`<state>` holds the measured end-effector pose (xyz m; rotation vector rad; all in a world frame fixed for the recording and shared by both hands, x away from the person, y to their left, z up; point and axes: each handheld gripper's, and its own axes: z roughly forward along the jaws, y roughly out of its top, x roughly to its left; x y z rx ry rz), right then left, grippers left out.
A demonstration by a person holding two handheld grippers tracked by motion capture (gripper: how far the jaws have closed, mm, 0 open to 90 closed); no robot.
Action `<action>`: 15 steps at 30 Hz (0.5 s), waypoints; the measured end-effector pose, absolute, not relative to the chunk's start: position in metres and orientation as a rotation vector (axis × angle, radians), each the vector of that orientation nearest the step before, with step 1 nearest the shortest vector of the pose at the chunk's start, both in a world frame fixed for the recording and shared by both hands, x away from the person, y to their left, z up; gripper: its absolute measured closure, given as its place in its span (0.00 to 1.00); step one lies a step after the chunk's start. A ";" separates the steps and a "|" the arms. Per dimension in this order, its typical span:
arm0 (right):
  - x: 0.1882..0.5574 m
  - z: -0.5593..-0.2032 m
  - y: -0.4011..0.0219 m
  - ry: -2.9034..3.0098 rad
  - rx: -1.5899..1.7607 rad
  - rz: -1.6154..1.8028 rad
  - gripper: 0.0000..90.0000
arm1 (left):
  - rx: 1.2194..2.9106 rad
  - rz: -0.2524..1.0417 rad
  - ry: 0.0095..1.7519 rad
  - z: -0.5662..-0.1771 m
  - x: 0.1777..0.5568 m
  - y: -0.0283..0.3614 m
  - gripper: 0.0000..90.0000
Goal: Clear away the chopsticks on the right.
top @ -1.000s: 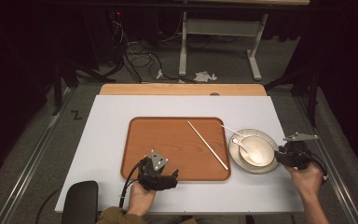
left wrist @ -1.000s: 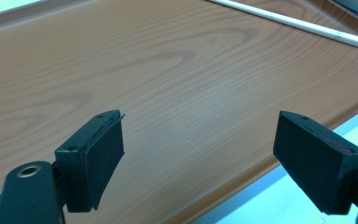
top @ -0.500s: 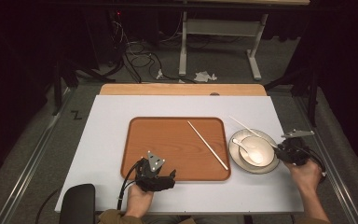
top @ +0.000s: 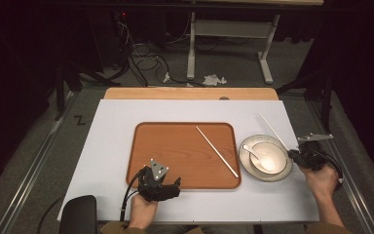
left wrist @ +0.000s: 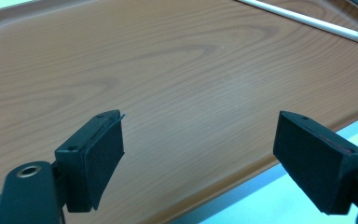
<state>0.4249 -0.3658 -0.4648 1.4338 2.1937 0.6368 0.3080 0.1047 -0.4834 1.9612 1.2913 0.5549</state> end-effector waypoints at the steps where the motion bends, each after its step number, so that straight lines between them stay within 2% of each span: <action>1: 0.425 -0.465 -0.366 2.195 1.424 0.634 0.94 | 1.961 0.555 1.290 -0.483 0.308 0.105 0.18; 15: 0.413 -0.451 -0.365 2.164 1.380 0.806 0.94 | 1.972 0.547 1.280 -0.483 0.310 0.102 0.18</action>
